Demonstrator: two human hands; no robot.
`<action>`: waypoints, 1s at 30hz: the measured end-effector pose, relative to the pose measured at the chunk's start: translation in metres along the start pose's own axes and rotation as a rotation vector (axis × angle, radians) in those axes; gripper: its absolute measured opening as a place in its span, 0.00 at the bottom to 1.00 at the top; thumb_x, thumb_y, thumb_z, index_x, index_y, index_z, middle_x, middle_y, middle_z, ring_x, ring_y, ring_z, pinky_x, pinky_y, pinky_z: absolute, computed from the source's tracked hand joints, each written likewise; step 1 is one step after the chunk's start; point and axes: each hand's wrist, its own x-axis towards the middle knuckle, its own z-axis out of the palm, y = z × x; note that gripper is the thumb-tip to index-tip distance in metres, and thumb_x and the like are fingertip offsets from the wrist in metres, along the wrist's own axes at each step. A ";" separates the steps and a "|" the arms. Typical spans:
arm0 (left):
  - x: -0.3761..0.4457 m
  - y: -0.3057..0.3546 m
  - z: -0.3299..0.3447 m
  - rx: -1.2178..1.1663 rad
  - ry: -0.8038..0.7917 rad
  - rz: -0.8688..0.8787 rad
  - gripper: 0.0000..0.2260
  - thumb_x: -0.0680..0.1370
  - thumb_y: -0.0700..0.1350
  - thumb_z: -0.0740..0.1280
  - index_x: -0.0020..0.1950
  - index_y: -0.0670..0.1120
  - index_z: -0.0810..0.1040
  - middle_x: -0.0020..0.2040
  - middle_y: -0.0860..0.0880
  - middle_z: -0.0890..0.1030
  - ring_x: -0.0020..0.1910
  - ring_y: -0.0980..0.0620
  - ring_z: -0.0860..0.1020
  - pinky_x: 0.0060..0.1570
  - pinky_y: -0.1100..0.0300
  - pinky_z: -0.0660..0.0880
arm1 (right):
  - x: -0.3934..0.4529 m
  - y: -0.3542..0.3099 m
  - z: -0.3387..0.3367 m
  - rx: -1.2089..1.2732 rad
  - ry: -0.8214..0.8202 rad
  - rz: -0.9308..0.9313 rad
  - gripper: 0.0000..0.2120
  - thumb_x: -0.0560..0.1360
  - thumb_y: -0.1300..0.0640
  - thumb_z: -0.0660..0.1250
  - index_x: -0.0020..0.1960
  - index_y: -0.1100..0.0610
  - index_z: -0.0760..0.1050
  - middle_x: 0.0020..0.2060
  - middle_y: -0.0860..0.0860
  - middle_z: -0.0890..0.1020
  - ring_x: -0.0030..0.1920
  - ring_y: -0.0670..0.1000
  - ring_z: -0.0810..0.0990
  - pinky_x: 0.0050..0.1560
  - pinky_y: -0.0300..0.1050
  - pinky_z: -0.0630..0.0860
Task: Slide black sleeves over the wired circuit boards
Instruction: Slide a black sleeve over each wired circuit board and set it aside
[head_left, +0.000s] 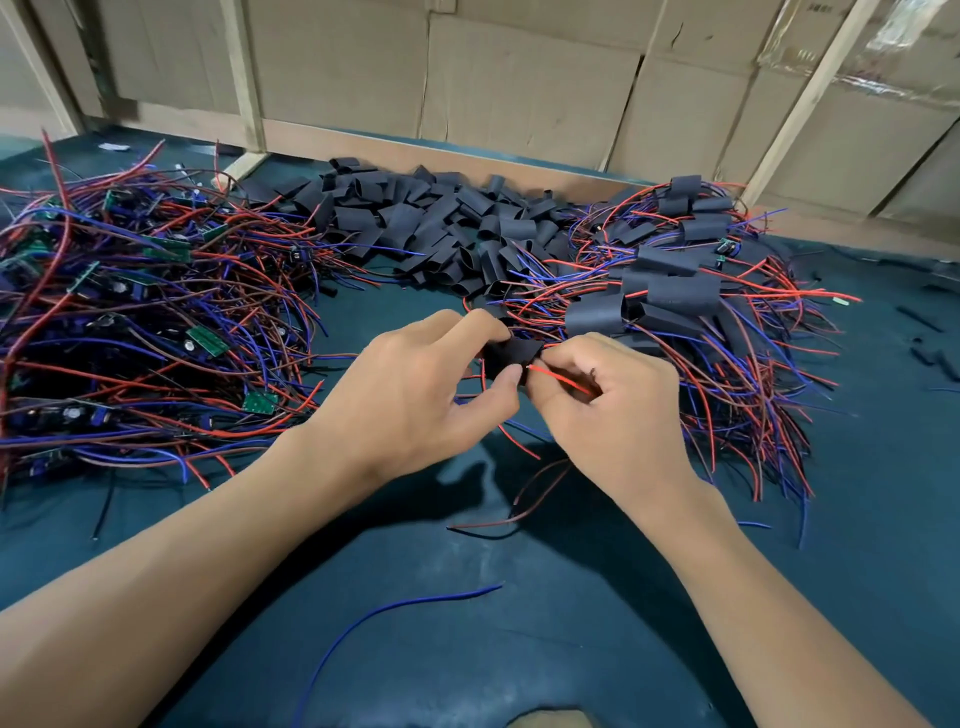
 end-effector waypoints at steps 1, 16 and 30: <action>0.000 -0.003 0.000 0.021 -0.013 0.028 0.18 0.77 0.53 0.66 0.62 0.44 0.78 0.51 0.47 0.81 0.47 0.44 0.81 0.47 0.48 0.78 | 0.001 0.000 -0.001 0.042 0.006 0.039 0.06 0.71 0.61 0.72 0.36 0.59 0.81 0.30 0.49 0.78 0.30 0.44 0.72 0.35 0.29 0.65; 0.006 -0.017 0.002 0.103 0.038 0.332 0.18 0.78 0.45 0.75 0.64 0.37 0.79 0.57 0.43 0.81 0.54 0.42 0.80 0.57 0.49 0.77 | 0.010 -0.010 -0.014 0.295 -0.196 0.360 0.12 0.73 0.62 0.74 0.33 0.53 0.80 0.26 0.54 0.78 0.27 0.43 0.68 0.31 0.37 0.64; 0.002 -0.016 0.009 0.034 0.037 0.283 0.13 0.77 0.41 0.74 0.61 0.38 0.81 0.52 0.44 0.82 0.50 0.43 0.81 0.52 0.48 0.79 | 0.014 -0.002 -0.012 0.598 -0.250 0.784 0.13 0.67 0.62 0.74 0.27 0.56 0.75 0.23 0.52 0.69 0.20 0.48 0.55 0.26 0.35 0.54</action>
